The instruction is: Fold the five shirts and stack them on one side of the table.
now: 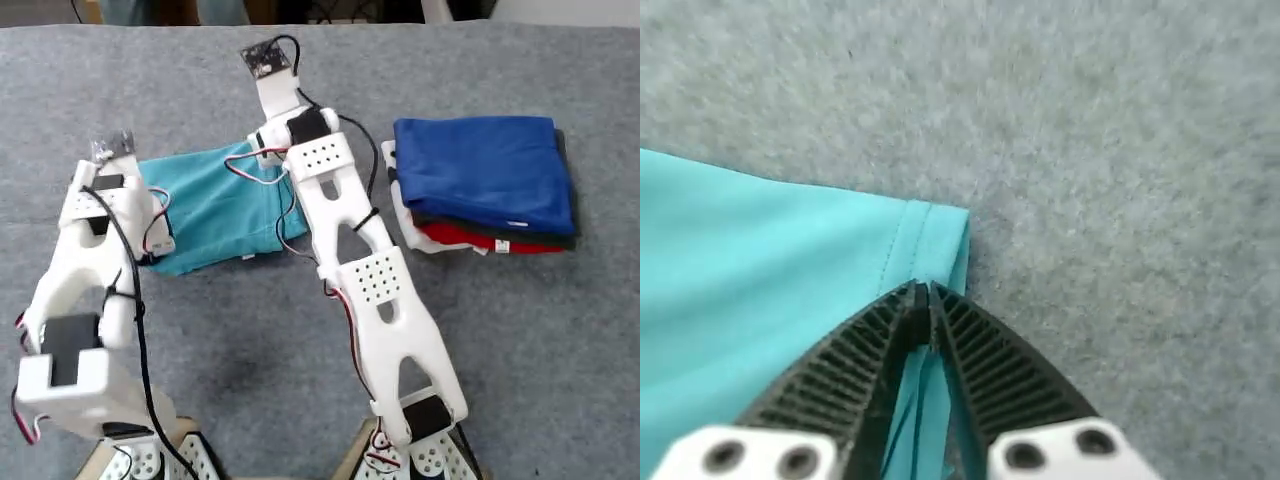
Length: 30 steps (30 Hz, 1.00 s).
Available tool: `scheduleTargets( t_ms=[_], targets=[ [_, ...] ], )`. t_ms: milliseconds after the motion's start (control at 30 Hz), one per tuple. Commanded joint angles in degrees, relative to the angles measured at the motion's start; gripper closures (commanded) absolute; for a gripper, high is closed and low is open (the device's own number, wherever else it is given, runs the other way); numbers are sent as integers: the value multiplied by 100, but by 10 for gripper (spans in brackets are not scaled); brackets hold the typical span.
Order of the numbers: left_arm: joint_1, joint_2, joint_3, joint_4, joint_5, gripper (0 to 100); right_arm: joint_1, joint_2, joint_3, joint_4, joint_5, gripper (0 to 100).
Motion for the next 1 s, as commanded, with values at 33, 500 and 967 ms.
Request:
scheduleTargets(
  t_ms=[33,500,967],
  targets=[
    [259,237,154,-62,62,972,-79,303,-251,-387,-9,984],
    [356,-281,-998,1064,114,971,-35,251,-1947,1046,-9,984],
    [-224,695,-3424,853,-9,971,-26,-1543,-1569,2892,-158,984]
  ],
)
